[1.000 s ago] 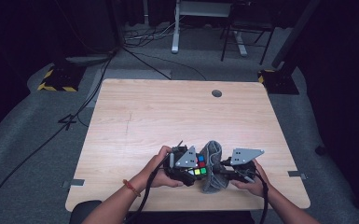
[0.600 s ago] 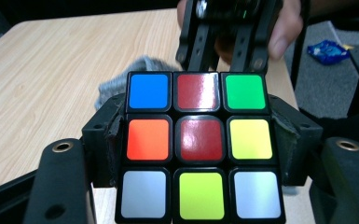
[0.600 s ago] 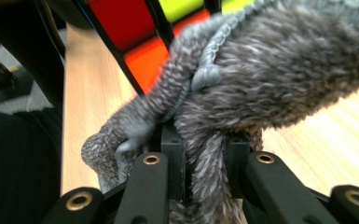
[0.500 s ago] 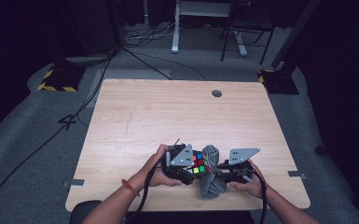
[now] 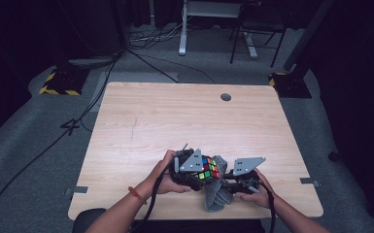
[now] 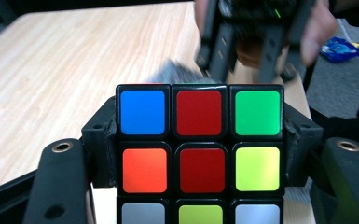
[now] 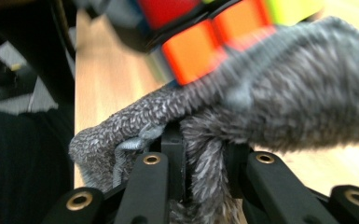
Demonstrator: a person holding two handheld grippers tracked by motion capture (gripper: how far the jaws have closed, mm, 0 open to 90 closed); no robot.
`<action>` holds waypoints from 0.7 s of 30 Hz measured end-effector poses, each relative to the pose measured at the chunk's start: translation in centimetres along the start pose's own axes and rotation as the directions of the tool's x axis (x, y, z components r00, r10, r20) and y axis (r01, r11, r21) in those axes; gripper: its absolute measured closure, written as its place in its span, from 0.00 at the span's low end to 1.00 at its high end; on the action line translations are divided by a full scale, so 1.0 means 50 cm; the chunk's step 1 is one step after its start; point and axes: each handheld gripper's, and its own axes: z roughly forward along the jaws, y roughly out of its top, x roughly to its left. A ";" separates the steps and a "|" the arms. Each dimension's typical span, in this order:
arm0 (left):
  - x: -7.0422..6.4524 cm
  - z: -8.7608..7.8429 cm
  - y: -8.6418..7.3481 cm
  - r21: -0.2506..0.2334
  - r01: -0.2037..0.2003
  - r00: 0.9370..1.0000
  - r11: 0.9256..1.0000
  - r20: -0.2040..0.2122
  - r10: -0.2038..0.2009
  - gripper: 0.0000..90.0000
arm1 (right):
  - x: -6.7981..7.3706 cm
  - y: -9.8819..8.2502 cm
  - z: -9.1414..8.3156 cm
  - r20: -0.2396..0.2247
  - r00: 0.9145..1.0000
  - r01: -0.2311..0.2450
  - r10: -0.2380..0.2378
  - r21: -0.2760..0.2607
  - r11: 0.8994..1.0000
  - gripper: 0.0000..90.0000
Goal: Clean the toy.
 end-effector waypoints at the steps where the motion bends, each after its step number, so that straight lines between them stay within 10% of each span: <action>1: 0.002 -0.003 0.001 -0.009 0.004 1.000 1.000 0.005 -0.004 0.37 | 0.003 0.001 0.004 -0.006 1.000 0.006 -0.006 0.006 1.000 0.85; 21: -0.002 0.031 -0.011 0.118 -0.003 1.000 0.993 -0.014 0.005 0.36 | -0.024 0.023 -0.069 0.127 0.992 0.000 0.017 -0.133 0.991 0.85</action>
